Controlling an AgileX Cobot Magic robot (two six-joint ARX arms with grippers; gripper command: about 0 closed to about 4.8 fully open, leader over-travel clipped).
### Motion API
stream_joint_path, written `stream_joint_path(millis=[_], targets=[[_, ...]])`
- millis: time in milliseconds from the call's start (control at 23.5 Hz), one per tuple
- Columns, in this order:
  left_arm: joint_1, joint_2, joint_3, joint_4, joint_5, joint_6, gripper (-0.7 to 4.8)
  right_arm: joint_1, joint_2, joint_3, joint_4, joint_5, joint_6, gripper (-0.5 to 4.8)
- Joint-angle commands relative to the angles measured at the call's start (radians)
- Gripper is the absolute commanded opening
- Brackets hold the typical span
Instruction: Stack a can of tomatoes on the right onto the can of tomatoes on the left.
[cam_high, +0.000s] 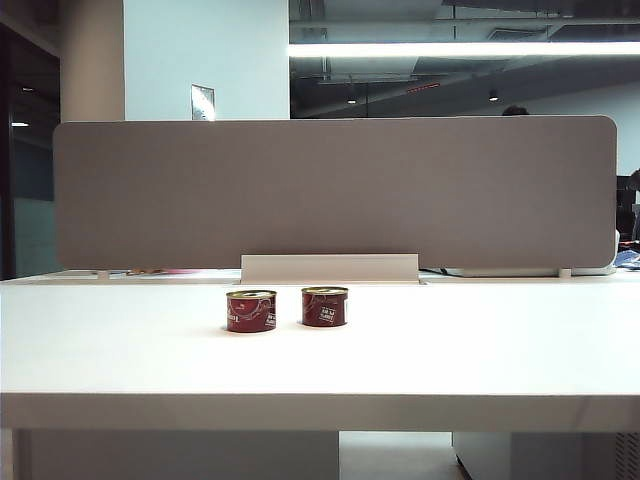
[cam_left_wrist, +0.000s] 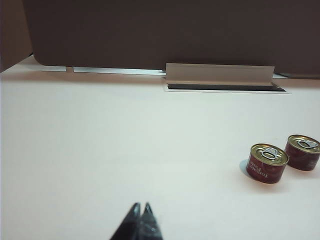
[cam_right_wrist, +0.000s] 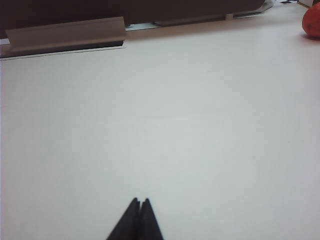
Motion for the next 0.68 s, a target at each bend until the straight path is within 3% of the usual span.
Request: stream_joint_path(millis=[43,511,639,681], targets=[[0.001,0.001,0.004,0.01,0.001,0.001,-0.06,0.0,-0.002,-0.006,0.011,-0.001,0.001,-0.01],[0.001,0.001,0.004,0.012,0.002,0.001,-0.06,0.001,-0.002,-0.006,0.019,0.002,-0.014,-0.01],[0.001,0.001,0.004,0.007,0.012,-0.001,-0.06,0.001,-0.002,-0.006,0.018,-0.054,-0.01,-0.01],[0.001,0.001,0.003,-0.007,0.061,-0.003,-0.06,0.001,-0.002,-0.006,0.018,-0.097,-0.01,-0.01]])
